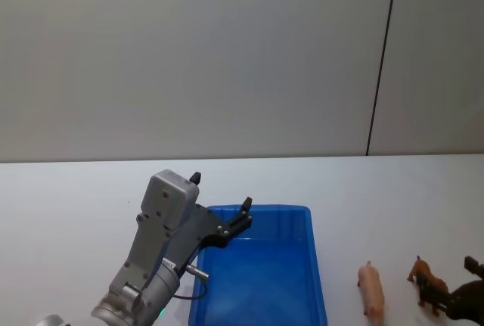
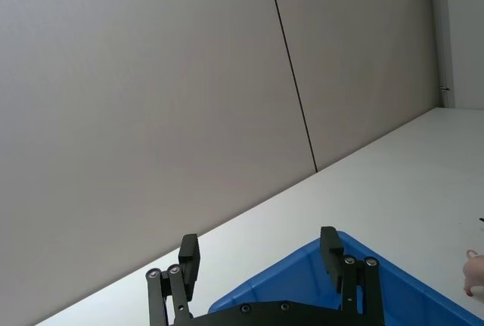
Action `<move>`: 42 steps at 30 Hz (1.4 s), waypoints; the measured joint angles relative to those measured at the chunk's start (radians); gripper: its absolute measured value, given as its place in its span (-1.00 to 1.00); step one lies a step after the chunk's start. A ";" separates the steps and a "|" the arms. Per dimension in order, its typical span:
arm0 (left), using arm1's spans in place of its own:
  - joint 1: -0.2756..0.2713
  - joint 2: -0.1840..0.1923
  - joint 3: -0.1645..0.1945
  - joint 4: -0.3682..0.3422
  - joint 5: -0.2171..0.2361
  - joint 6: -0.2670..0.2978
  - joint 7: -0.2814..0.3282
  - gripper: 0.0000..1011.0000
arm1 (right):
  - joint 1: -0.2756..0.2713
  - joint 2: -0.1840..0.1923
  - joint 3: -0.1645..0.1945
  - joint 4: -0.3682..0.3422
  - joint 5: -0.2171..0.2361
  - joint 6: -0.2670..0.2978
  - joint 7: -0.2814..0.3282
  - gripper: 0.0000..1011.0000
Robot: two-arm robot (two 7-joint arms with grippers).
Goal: Pick up the two dolls from the table and place them into the box.
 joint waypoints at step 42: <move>0.000 0.000 0.000 0.000 0.000 0.000 0.000 0.98 | 0.091 -0.029 -0.010 0.099 -0.003 -0.006 0.105 -0.14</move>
